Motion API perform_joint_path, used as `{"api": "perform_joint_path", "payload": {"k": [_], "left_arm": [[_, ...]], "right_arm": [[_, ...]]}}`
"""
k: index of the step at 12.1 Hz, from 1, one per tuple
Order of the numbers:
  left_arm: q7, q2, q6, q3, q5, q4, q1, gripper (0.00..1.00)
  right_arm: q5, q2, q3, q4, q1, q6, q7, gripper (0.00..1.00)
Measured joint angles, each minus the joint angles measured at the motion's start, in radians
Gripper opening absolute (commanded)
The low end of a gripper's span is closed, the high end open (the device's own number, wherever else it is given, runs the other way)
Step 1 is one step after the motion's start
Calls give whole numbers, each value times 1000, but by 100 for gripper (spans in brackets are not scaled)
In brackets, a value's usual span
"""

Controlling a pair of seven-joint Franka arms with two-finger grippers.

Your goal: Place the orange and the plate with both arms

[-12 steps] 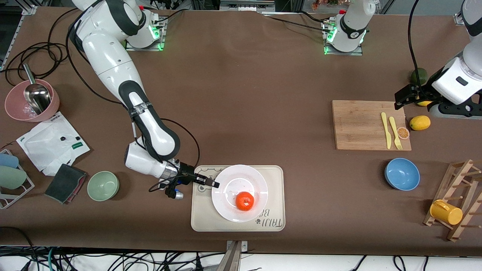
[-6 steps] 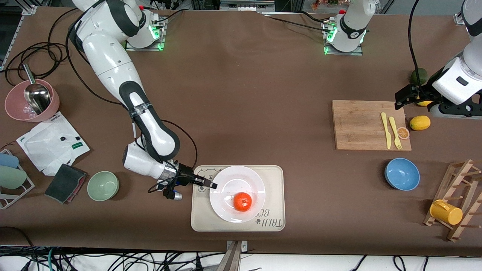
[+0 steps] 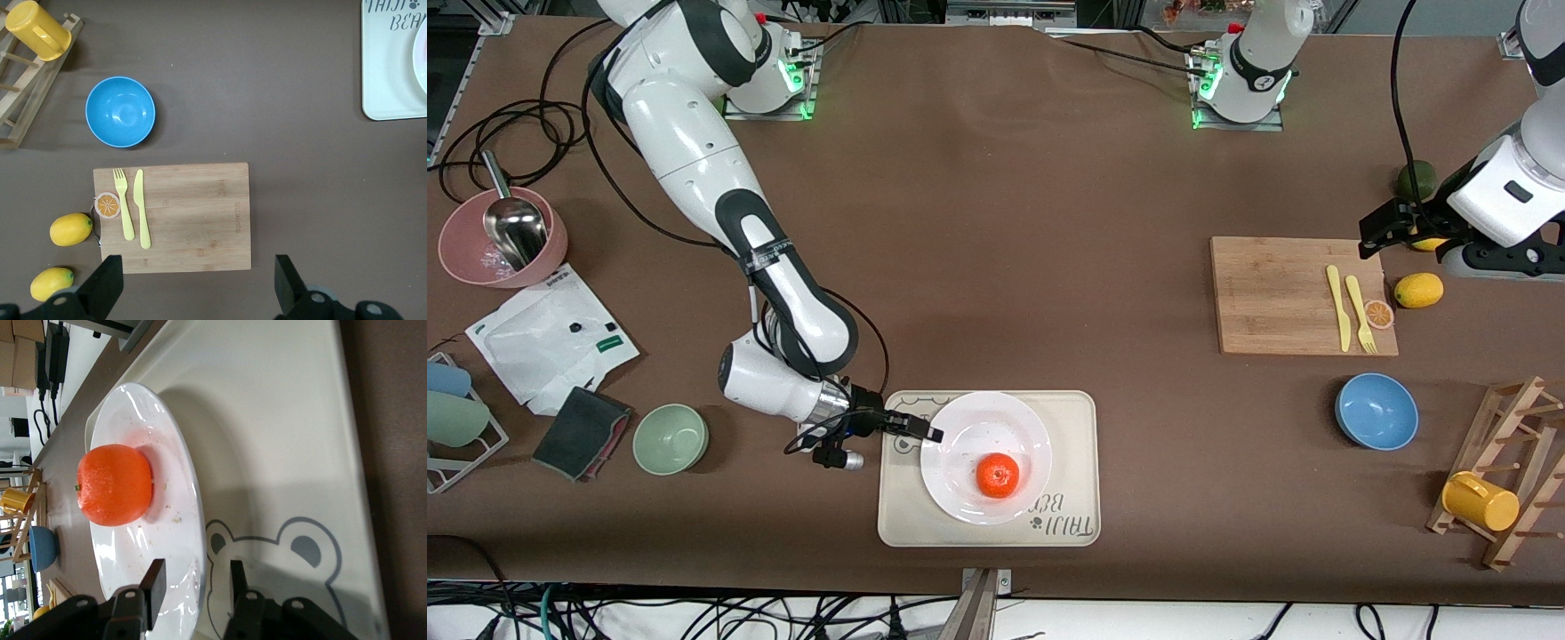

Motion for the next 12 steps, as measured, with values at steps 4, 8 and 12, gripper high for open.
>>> {"api": "perform_joint_path", "payload": {"k": [4, 8, 12], "left_arm": [[0, 0, -1, 0, 0, 0, 0, 100], [0, 0, -1, 1, 0, 0, 0, 100], [0, 2, -16, 5, 0, 1, 1, 100]], "right_arm": [[-106, -112, -8, -115, -5, 0, 8, 60], [-219, -307, -20, -258, -35, -82, 20, 100], [-375, -594, -84, -537, -40, -207, 24, 100]]}}
